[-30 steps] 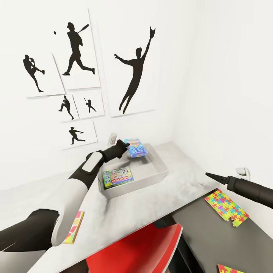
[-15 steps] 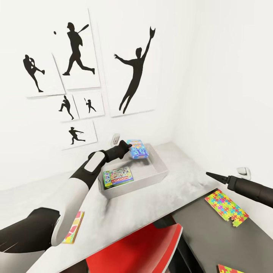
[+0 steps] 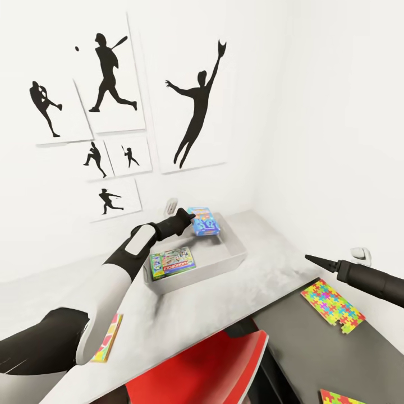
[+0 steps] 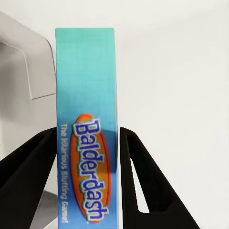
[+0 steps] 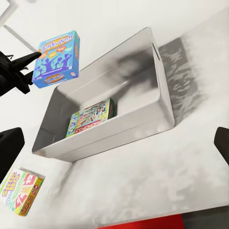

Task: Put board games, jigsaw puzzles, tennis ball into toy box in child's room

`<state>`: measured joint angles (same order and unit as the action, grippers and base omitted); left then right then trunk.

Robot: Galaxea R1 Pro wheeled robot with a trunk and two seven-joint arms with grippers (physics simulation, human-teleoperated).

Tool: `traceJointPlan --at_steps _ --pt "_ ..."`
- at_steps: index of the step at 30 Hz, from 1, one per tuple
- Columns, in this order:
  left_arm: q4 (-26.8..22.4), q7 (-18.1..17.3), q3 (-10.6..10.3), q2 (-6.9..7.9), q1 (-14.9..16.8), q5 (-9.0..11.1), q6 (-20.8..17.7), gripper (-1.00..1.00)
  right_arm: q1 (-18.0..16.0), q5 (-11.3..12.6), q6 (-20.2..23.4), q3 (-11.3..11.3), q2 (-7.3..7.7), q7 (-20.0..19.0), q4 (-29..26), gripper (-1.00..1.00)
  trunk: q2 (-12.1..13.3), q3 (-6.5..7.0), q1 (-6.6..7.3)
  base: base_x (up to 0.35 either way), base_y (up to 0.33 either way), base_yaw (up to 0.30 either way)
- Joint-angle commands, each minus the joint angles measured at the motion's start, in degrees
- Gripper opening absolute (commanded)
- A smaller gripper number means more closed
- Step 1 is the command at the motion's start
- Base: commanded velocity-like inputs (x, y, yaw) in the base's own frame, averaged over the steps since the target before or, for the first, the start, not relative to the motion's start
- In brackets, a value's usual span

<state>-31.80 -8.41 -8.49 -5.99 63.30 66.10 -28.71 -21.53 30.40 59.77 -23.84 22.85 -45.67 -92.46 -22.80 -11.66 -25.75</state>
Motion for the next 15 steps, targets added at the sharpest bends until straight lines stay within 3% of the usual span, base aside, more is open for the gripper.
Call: traceJointPlan --at_steps 1,15 --pt "0.04 -0.12 -0.04 0.01 0.04 0.16 -0.11 -1.0 -0.04 -0.27 0.23 -0.06 0.0 -0.39 0.0 1.0 -0.12 -0.11 -0.03 0.0 0.0 -0.017" --pt "0.65 -0.16 -0.04 -0.02 -0.23 0.24 0.64 -1.0 -0.01 -0.26 0.23 -0.09 0.0 -0.39 0.0 1.0 -0.12 -0.12 -0.03 0.0 0.0 -0.005"
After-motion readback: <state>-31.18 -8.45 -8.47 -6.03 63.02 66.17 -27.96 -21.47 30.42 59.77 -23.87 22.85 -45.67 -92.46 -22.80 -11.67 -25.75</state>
